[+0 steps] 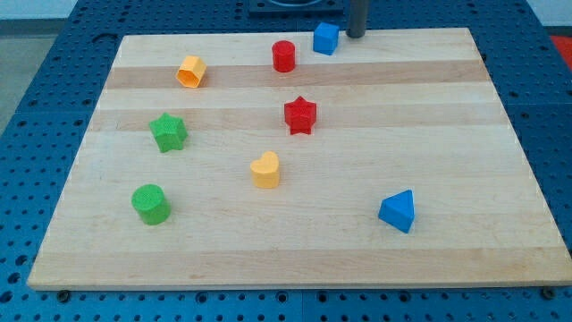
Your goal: Push blue cube a bit left and then right
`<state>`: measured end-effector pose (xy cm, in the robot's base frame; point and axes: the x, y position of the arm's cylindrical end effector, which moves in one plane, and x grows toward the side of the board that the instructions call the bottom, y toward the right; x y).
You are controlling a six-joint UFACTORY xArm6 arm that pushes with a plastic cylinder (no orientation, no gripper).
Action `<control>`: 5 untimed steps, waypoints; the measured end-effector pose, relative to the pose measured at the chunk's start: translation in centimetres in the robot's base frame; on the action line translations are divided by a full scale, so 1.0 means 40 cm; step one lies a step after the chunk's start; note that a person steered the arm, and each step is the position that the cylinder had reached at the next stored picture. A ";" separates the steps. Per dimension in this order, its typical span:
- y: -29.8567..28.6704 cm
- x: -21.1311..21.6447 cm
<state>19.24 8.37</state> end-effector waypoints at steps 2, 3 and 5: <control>-0.033 -0.001; 0.142 0.044; -0.090 0.066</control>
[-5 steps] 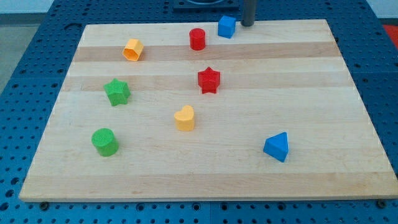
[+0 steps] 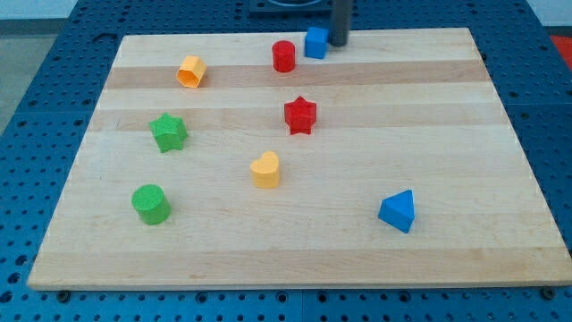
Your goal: Push blue cube a bit left and then right
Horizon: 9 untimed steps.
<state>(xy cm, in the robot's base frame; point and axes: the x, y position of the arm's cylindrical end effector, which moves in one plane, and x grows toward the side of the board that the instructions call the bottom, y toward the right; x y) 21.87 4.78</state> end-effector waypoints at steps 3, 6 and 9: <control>-0.147 0.008; -0.349 -0.068; -0.463 0.045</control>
<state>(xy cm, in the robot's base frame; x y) 23.67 -13.75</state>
